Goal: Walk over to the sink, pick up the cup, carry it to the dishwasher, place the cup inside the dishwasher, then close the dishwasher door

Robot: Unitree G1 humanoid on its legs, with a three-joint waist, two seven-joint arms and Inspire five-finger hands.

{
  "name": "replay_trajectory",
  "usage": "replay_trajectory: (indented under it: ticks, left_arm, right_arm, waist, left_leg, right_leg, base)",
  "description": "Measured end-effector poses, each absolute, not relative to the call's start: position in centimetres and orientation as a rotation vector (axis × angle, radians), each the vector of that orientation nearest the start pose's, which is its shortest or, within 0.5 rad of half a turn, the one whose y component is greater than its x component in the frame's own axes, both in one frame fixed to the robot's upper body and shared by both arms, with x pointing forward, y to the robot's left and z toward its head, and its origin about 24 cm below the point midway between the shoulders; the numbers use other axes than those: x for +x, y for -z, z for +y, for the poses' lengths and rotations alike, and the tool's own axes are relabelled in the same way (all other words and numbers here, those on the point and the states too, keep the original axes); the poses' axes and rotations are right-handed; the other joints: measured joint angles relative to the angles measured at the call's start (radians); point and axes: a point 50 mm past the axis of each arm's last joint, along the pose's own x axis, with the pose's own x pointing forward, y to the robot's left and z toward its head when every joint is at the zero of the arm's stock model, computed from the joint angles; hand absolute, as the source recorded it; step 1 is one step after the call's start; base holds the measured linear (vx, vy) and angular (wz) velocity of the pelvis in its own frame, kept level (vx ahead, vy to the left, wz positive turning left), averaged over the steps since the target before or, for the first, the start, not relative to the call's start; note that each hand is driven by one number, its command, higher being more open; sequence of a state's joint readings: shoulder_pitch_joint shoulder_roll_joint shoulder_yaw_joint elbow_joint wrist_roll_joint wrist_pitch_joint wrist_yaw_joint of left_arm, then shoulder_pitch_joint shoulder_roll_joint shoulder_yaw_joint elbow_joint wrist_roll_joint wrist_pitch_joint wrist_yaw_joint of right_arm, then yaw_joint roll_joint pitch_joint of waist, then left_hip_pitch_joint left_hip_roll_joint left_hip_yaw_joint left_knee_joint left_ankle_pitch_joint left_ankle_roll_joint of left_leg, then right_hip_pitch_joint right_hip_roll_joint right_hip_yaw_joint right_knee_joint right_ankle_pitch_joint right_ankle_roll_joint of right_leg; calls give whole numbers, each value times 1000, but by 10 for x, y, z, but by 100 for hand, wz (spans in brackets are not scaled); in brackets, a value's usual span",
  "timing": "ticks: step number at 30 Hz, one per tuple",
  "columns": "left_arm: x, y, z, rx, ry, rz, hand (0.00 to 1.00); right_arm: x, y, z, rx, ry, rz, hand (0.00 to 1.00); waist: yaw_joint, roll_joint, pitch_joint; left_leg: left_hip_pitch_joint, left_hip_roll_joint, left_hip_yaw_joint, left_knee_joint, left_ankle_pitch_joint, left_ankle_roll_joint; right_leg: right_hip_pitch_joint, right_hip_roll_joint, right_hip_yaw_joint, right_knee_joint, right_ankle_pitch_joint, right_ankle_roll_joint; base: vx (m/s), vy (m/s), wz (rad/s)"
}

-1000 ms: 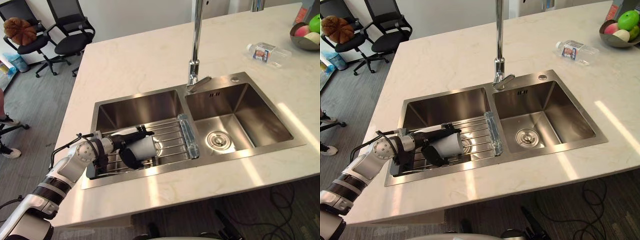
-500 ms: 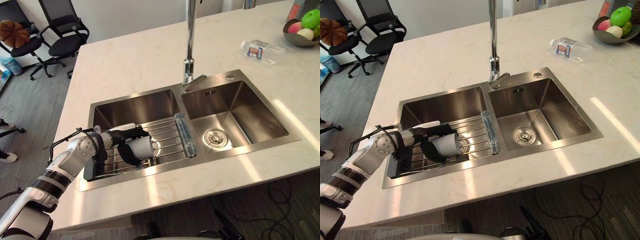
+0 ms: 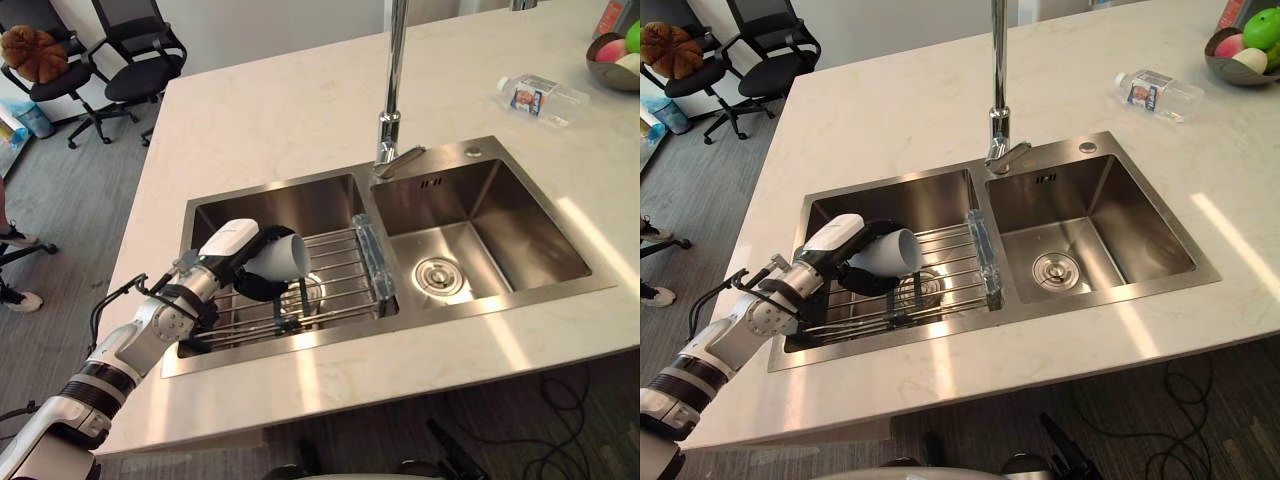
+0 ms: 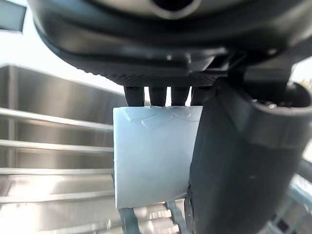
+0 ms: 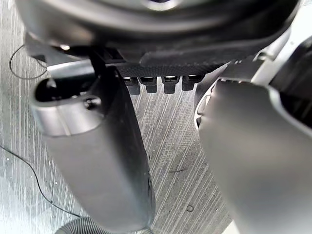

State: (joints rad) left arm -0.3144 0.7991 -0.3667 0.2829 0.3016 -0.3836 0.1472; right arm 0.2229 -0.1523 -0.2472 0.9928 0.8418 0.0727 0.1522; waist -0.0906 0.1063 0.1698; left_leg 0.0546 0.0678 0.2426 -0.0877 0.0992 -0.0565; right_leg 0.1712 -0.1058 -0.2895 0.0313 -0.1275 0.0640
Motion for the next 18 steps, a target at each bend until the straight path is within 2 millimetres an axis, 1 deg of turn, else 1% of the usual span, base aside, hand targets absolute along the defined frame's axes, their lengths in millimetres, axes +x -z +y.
replay_trajectory:
  ticks: [2,3,4,5,6,7,8,9,10,11,12,14,15,17,18]
  left_arm:
    - [289,-109,225,1032,187,-413,0]
    - [284,-117,228,943,107,-455,0]
    - [279,-126,229,816,37,-499,0]
    - [276,-130,229,741,1,-521,0]
    - [268,-137,231,579,-61,-556,0]
    - [260,-140,234,409,-126,-582,0]
    - [256,-141,235,329,-162,-595,0]
    - [247,-139,241,195,-233,-609,0]
    - [241,-136,246,110,-290,-606,0]
    - [234,-129,255,7,-368,-591,0]
    - [231,-125,258,-39,-403,-580,0]
    - [215,-107,272,-179,-543,-534,0]
    - [211,-103,275,-188,-572,-523,0]
    - [194,-93,287,-157,-689,-492,0]
    - [190,-92,291,-146,-716,-487,0]
  right_arm:
    - [47,159,-234,812,679,948,100]
    - [46,159,-233,814,679,949,100]
    - [44,160,-232,814,683,954,100]
    - [43,160,-231,814,685,957,100]
    - [42,160,-230,809,690,961,100]
    - [40,160,-229,808,696,964,100]
    - [40,161,-229,806,697,966,100]
    - [39,161,-227,801,699,967,100]
    - [39,161,-226,796,699,967,100]
    - [38,161,-224,791,697,969,100]
    - [37,161,-224,791,699,969,100]
    - [36,161,-221,773,686,978,100]
    - [35,161,-220,770,685,982,100]
    - [34,161,-215,769,690,998,100]
    - [34,161,-214,759,687,1005,100]
  waist:
    - [6,-4,3]
    - [11,-8,4]
    - [23,-10,5]
    - [29,-11,5]
    - [40,-13,5]
    - [49,-14,4]
    - [51,-15,4]
    - [52,-18,3]
    - [56,-20,2]
    - [69,-21,2]
    - [77,-22,2]
    - [95,-30,1]
    - [100,-35,-1]
    - [110,-58,-13]
    - [112,-63,-16]
  left_leg:
    - [0,0,-3,0,1,1]
    - [-1,0,-6,0,2,2]
    - [-3,-1,-9,0,3,2]
    - [-4,-1,-13,0,4,3]
    - [-6,-1,-18,0,5,4]
    - [-7,-2,-26,0,7,5]
    - [-8,-3,-32,0,9,5]
    - [-7,-3,-45,0,12,5]
    - [-6,-2,-51,0,14,5]
    - [-4,-1,-52,0,17,5]
    - [-4,0,-53,0,18,5]
    - [-2,1,-60,-1,25,8]
    - [-2,1,-61,-4,27,8]
    - [-2,0,-64,-5,31,12]
    - [-2,0,-64,-5,32,14]
  right_leg:
    - [1,0,-3,2,0,0]
    - [1,0,-6,3,0,0]
    - [1,0,-9,5,0,0]
    - [1,0,-13,5,0,0]
    - [2,0,-18,7,0,0]
    - [4,0,-24,7,0,0]
    - [7,0,-29,7,0,0]
    - [16,0,-41,7,0,0]
    - [20,-1,-45,8,0,0]
    - [20,0,-46,12,-1,-1]
    - [20,1,-46,15,-1,-1]
    - [21,1,-51,23,-3,-3]
    - [22,1,-52,24,-3,-3]
    - [21,0,-53,29,-4,-5]
    - [21,-1,-53,31,-5,-5]
  base:
    - [0,0,5]
    - [-11,-1,6]
    - [-16,-1,8]
    - [-25,-3,12]
    - [-23,-4,15]
    - [-24,-5,17]
    - [-28,-8,26]
    - [-34,-7,26]
    - [-51,-6,22]
    - [-52,-2,8]
    - [-68,-3,6]
    - [-81,3,8]
    - [-91,13,4]
    - [-90,18,3]
    - [-82,23,3]
